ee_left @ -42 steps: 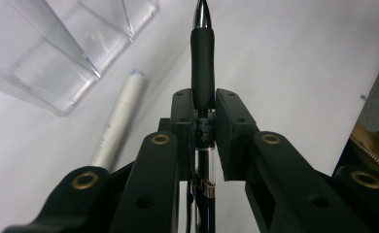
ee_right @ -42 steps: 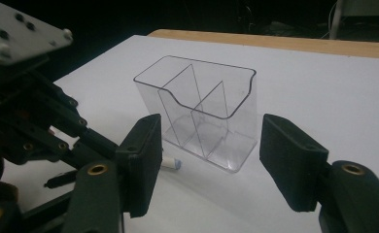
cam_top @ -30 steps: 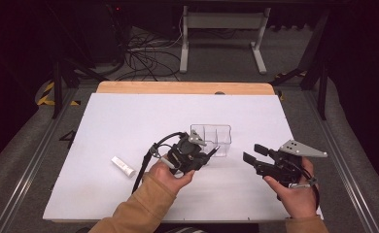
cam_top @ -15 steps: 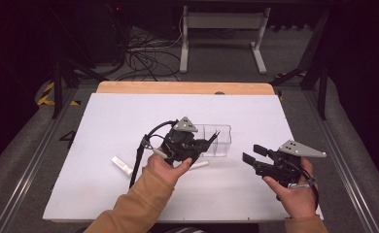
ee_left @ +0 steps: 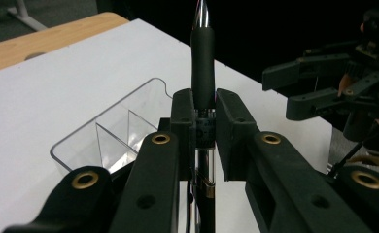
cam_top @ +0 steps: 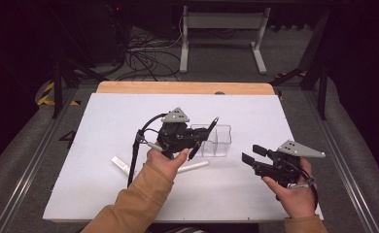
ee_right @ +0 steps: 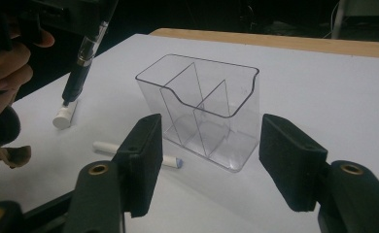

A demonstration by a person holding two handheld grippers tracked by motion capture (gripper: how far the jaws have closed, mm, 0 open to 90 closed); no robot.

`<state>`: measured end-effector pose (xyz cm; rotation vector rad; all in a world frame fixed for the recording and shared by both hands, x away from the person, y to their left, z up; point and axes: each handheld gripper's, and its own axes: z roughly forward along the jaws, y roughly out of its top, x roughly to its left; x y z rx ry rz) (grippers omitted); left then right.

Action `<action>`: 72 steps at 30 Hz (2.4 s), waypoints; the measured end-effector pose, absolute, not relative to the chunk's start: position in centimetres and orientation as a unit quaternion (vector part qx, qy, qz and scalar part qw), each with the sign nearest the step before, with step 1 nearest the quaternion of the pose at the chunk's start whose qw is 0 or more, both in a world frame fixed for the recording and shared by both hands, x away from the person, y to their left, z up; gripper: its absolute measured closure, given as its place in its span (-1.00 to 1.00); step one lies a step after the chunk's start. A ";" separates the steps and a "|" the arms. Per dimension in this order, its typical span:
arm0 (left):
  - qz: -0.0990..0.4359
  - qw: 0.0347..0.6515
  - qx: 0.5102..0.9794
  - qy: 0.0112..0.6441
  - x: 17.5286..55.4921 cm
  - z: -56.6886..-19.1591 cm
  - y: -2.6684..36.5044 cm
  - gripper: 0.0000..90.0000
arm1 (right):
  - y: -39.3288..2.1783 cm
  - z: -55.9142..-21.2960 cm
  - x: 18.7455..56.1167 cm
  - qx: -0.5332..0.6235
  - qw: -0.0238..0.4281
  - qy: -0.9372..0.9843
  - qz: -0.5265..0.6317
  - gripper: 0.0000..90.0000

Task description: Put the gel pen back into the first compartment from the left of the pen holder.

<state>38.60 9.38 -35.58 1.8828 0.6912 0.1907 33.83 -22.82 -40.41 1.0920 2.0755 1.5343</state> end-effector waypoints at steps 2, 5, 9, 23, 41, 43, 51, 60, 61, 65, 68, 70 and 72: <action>0.079 0.541 0.784 0.294 38.8 -35.5 9.5 0.76 | -22.8 -40.4 33.8 0.384 0.169 0.730 0.540 -0.06; 0.088 0.556 0.773 0.292 39.4 -35.6 9.7 0.76 | -22.8 -40.4 33.8 0.384 0.169 0.730 0.539 -0.06; 0.104 0.573 0.762 0.283 39.9 -35.6 9.9 0.76 | -22.8 -40.4 33.8 0.383 0.170 0.731 0.539 -0.06; 0.117 0.610 0.732 0.281 42.2 -36.2 10.1 0.76 | -22.9 -40.5 33.9 0.384 0.169 0.730 0.539 -0.06; 0.155 0.621 0.724 0.256 43.9 -37.5 9.6 0.76 | -22.9 -40.6 33.9 0.385 0.166 0.730 0.539 -0.06; 0.150 0.627 0.722 0.253 44.1 -37.7 9.6 0.76 | -22.9 -40.6 33.9 0.385 0.167 0.731 0.538 -0.06; 0.145 0.637 0.720 0.236 44.5 -38.3 9.8 0.76 | -22.9 -40.6 33.9 0.384 0.168 0.731 0.539 -0.06; 0.140 0.636 0.721 0.236 44.9 -39.8 10.3 0.76 | -22.8 -40.7 34.0 0.384 0.167 0.732 0.538 -0.06; 0.140 0.633 0.723 0.237 45.0 -39.9 10.4 0.76 | -22.8 -40.7 34.0 0.384 0.166 0.733 0.537 -0.06; 0.135 0.634 0.724 0.236 45.1 -40.4 10.4 0.76 | -22.7 -40.8 34.0 0.384 0.164 0.734 0.535 -0.06; 0.132 0.633 0.725 0.237 45.3 -40.8 10.5 0.76 | -22.6 -40.9 34.1 0.383 0.165 0.736 0.533 -0.06; 0.130 0.633 0.725 0.239 45.5 -41.0 10.6 0.76 | -22.6 -40.9 34.0 0.383 0.164 0.735 0.534 -0.06; 0.129 0.633 0.724 0.242 45.6 -41.3 10.7 0.76 | -22.7 -40.9 34.1 0.384 0.165 0.735 0.534 -0.06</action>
